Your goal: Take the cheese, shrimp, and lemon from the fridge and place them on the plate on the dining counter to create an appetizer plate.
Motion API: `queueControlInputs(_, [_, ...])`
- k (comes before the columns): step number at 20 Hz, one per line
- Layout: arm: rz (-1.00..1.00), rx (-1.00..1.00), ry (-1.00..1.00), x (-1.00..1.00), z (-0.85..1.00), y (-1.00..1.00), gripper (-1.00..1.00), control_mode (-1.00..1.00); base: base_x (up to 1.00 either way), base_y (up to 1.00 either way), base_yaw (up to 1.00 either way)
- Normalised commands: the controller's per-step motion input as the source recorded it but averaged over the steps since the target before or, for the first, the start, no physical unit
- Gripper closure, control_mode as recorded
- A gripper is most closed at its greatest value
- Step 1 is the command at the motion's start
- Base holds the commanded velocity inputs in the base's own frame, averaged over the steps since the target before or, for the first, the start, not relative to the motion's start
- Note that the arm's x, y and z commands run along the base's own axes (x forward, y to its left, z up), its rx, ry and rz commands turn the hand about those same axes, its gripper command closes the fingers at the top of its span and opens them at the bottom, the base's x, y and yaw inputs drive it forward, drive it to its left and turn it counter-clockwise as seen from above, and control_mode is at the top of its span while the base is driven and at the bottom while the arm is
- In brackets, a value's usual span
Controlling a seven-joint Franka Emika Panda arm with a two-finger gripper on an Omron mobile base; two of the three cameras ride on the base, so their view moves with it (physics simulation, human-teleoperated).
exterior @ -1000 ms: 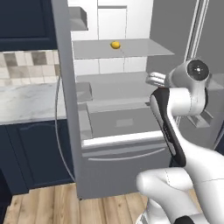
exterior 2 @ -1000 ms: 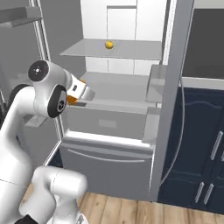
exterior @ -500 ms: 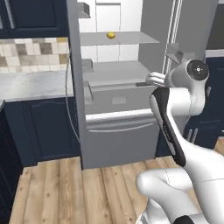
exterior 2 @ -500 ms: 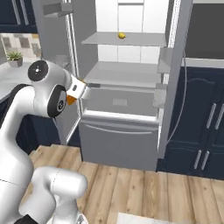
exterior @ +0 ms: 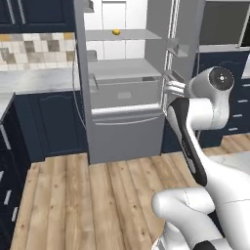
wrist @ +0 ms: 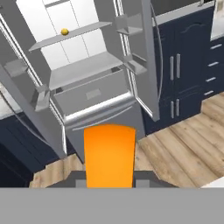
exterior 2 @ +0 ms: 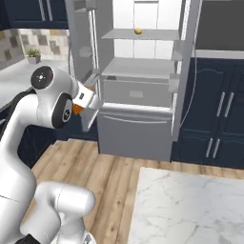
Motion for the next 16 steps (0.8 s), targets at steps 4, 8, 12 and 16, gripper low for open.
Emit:
queueControlInputs(4, [0.00,0.00,0.00,0.00,0.00,0.00,1.00,1.00,-1.00,0.00,0.00])
queueControlInputs(8, [0.00,0.00,0.00,0.00,0.00,0.00,1.00,1.00,-1.00,0.00,0.00])
queueControlInputs(12, [0.00,0.00,0.00,0.00,0.00,0.00,1.00,1.00,-1.00,0.00,0.03])
queueControlInputs(16, [0.00,0.00,0.00,0.00,0.00,0.00,1.00,1.00,-1.00,0.00,0.09])
